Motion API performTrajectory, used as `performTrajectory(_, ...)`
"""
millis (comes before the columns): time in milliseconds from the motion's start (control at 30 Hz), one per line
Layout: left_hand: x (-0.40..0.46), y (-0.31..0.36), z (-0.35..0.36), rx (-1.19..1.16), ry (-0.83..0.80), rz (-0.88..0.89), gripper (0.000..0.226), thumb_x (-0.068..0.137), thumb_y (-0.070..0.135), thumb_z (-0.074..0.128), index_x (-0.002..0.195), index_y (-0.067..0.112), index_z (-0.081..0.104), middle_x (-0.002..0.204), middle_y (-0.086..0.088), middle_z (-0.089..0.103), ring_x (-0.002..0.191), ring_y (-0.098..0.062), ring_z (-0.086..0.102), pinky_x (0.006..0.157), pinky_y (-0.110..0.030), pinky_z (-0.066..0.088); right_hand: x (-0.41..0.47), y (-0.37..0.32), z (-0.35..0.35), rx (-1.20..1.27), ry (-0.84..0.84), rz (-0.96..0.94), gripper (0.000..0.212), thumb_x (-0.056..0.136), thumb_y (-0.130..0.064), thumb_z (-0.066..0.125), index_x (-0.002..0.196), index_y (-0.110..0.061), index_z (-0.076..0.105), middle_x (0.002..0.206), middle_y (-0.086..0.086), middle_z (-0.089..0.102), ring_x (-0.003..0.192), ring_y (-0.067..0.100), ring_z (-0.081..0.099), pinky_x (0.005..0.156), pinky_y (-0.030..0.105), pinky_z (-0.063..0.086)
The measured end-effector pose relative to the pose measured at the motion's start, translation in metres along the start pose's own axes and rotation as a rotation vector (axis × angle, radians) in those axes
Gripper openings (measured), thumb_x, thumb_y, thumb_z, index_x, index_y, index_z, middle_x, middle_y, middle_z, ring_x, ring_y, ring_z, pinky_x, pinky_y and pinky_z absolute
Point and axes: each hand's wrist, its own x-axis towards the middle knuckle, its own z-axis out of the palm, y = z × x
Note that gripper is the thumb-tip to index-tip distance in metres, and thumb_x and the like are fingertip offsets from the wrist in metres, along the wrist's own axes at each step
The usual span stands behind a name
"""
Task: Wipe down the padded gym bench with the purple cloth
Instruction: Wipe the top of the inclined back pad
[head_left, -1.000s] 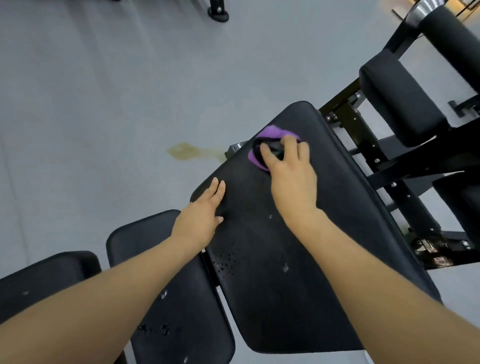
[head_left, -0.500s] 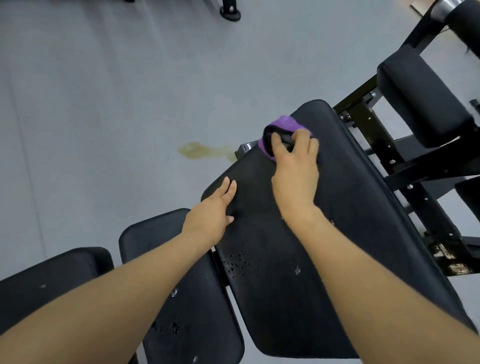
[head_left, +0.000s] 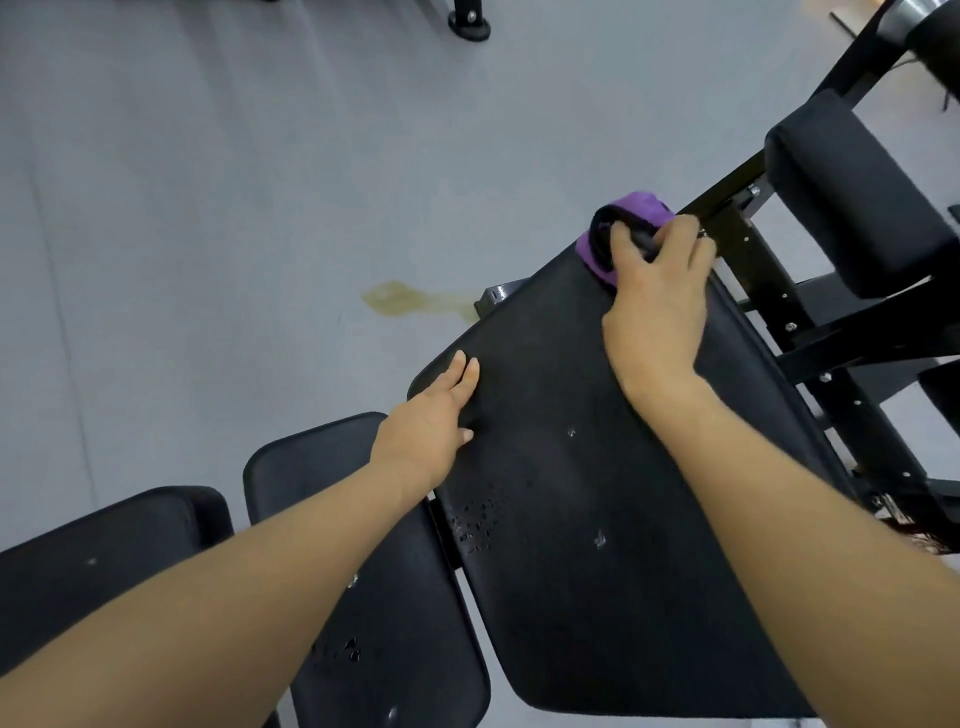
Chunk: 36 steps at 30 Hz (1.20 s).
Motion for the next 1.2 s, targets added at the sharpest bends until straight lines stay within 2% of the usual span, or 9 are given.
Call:
performTrajectory(167,0.002,0.0,0.0,-0.007,0.019,0.013,0.077,0.092,0.023,0.057,0.15,0.035,0.008,0.155,0.023,-0.006,0.12,-0.022,0.053,0.08,-0.035,0.052,-0.076,-0.051,0.024,0.1,-0.151,-0.243,0.053,0.062,-0.003,0.075,0.113,-0.013,0.065,0.104,0.017,0.052,0.088,0.033,0.052,0.053,0.032,0.05)
performTrajectory(267,0.002,-0.001,0.0,-0.015,0.019,0.012,0.078,0.091,0.021,0.057,0.15,0.037,0.007,0.155,0.024,-0.005,0.122,-0.023,0.051,0.081,-0.036,0.051,-0.072,-0.041,0.015,0.067,-0.213,-0.342,0.057,0.054,0.001,0.074,0.109,-0.014,0.069,0.1,0.018,0.059,0.082,0.035,0.058,0.045,0.029,0.048)
performTrajectory(367,0.0,0.002,-0.001,-0.003,0.007,-0.005,0.074,0.094,0.021,0.053,0.15,0.034,0.005,0.156,0.021,-0.007,0.122,-0.02,0.05,0.081,-0.034,0.051,-0.041,-0.009,-0.001,0.037,-0.187,-0.295,0.055,0.069,0.005,0.058,0.121,-0.014,0.061,0.113,0.021,0.052,0.096,0.041,0.05,0.055,0.037,0.049)
performTrajectory(500,0.001,0.0,-0.001,0.001,-0.001,0.006,0.074,0.095,0.022,0.052,0.15,0.034,0.003,0.155,0.022,-0.008,0.119,-0.02,0.052,0.08,-0.035,0.053,-0.01,0.022,-0.013,0.027,0.01,-0.028,0.056,0.08,0.006,0.053,0.132,-0.015,0.051,0.123,0.019,0.041,0.108,0.036,0.04,0.074,0.037,0.045)
performTrajectory(633,0.0,-0.001,0.0,0.006,0.014,0.002,0.073,0.094,0.024,0.053,0.15,0.034,0.006,0.155,0.023,-0.007,0.119,-0.021,0.053,0.082,-0.037,0.052,-0.056,-0.019,0.01,0.106,-0.073,-0.122,0.048,0.077,-0.007,0.043,0.123,-0.012,0.057,0.112,0.021,0.047,0.093,0.037,0.046,0.068,0.038,0.047)
performTrajectory(800,0.002,0.0,-0.003,-0.027,-0.002,0.015,0.072,0.091,0.019,0.057,0.149,0.036,0.016,0.155,0.024,-0.006,0.122,-0.022,0.051,0.084,-0.038,0.052,-0.095,-0.037,0.021,0.148,-0.211,-0.329,0.056,0.059,0.004,0.072,0.111,-0.013,0.066,0.1,0.014,0.053,0.086,0.028,0.046,0.046,0.027,0.047)
performTrajectory(900,-0.001,0.002,-0.002,-0.003,0.0,0.002,0.074,0.094,0.02,0.053,0.15,0.032,0.006,0.156,0.021,-0.009,0.123,-0.02,0.05,0.084,-0.036,0.052,-0.064,-0.012,0.004,0.068,-0.219,-0.295,0.057,0.067,0.008,0.069,0.12,-0.011,0.061,0.109,0.02,0.052,0.092,0.036,0.051,0.053,0.032,0.046)
performTrajectory(1033,-0.001,0.001,-0.002,0.012,0.005,0.017,0.073,0.096,0.023,0.05,0.15,0.033,0.002,0.155,0.022,-0.009,0.117,-0.018,0.053,0.078,-0.034,0.053,-0.016,0.017,-0.01,0.026,-0.013,-0.054,0.056,0.08,0.009,0.053,0.132,-0.012,0.049,0.123,0.021,0.041,0.107,0.037,0.041,0.069,0.033,0.04)
performTrajectory(1200,-0.005,-0.004,-0.001,0.022,0.054,0.048,0.072,0.095,0.029,0.05,0.15,0.034,0.004,0.155,0.024,-0.008,0.116,-0.016,0.053,0.071,-0.031,0.051,-0.066,-0.026,0.013,0.052,-0.063,-0.066,0.05,0.079,-0.006,0.036,0.125,-0.012,0.055,0.113,0.023,0.048,0.094,0.038,0.046,0.07,0.039,0.048)
